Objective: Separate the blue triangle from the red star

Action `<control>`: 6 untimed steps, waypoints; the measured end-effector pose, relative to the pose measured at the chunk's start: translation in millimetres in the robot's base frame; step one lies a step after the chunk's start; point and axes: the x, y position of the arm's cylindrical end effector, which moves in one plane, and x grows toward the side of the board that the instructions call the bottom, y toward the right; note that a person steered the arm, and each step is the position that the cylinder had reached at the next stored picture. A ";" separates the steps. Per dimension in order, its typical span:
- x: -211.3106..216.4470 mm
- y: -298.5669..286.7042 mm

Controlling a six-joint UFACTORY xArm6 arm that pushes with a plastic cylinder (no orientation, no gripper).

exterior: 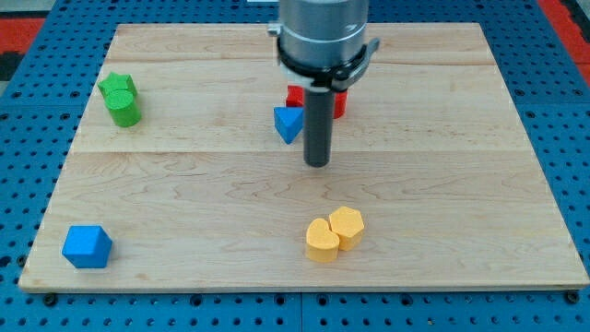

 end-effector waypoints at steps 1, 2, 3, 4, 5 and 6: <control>-16.7 9.2; -32.0 11.4; -38.3 -3.1; -48.8 -16.2; -63.3 -29.6; -63.0 -75.2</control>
